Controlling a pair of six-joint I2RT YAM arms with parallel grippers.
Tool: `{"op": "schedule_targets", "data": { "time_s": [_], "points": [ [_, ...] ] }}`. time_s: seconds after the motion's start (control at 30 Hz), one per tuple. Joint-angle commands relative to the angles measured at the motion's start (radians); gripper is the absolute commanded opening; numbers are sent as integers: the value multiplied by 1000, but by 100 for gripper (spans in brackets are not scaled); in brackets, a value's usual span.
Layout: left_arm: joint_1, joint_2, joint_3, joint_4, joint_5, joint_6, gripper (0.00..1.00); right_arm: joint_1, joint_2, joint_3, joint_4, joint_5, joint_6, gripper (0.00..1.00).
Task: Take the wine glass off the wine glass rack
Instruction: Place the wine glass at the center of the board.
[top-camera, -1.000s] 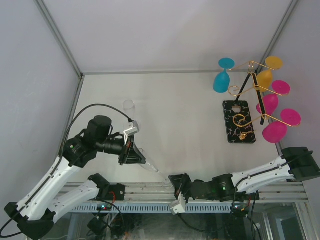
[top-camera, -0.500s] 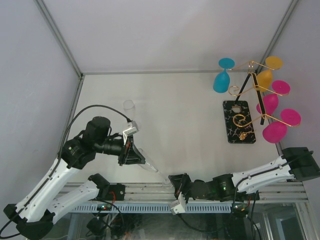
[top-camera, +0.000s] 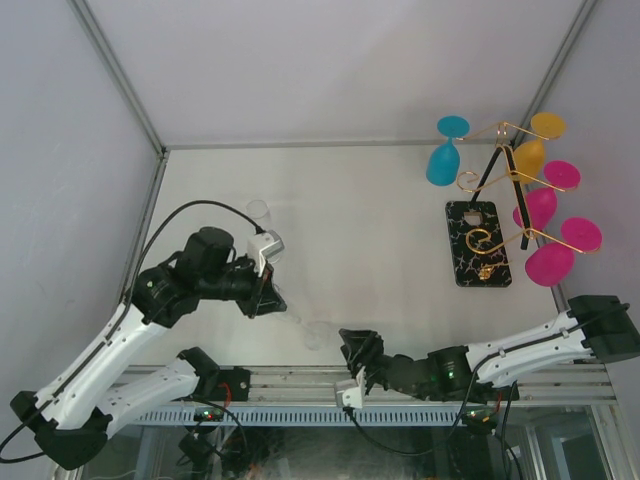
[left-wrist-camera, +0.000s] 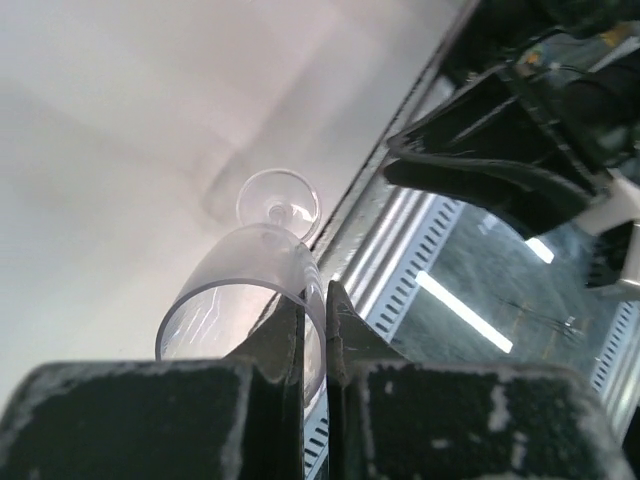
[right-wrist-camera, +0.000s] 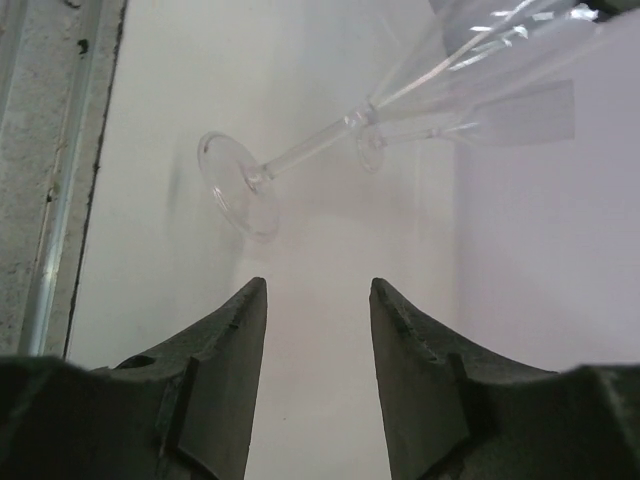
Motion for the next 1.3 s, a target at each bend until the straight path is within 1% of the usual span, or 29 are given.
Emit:
{"op": "schedule_targets", "data": {
  "time_s": [0.0,0.13,0.17,0.23,0.3,0.4,0.53,0.7,0.83,0.9,0.97,1.13,1.27],
  "points": [
    [-55,8,141,-33,-211,-28,0,24,-70,4,83,98,123,45],
    [-174,62,181,-20,-392,-81,0,26,-149,-22,129,145,358,49],
    [-224,81,191,-19,-441,-88,0,27,-167,-31,138,144,400,50],
    [-277,122,207,-18,-532,-106,0,32,-200,-35,138,158,479,53],
    [-302,159,220,-8,-589,-119,0,39,-234,-28,127,207,565,56],
    [-313,202,236,22,-654,-130,0,39,-299,-17,91,278,707,56],
    [-317,268,281,27,-733,-133,0,39,-379,1,5,269,833,57],
    [-316,375,370,13,-768,-128,0,40,-447,27,-104,268,970,58],
    [-313,458,444,12,-805,-108,0,39,-472,36,-185,235,1036,58],
    [-302,503,489,7,-824,-96,0,39,-482,49,-249,264,1123,59],
    [-285,545,536,-5,-818,-93,0,39,-497,54,-288,255,1170,60],
    [-243,636,635,-13,-792,-77,0,39,-544,60,-346,231,1174,61],
    [-170,705,685,-17,-723,-71,0,38,-578,57,-371,235,1174,62]
  ]
}}
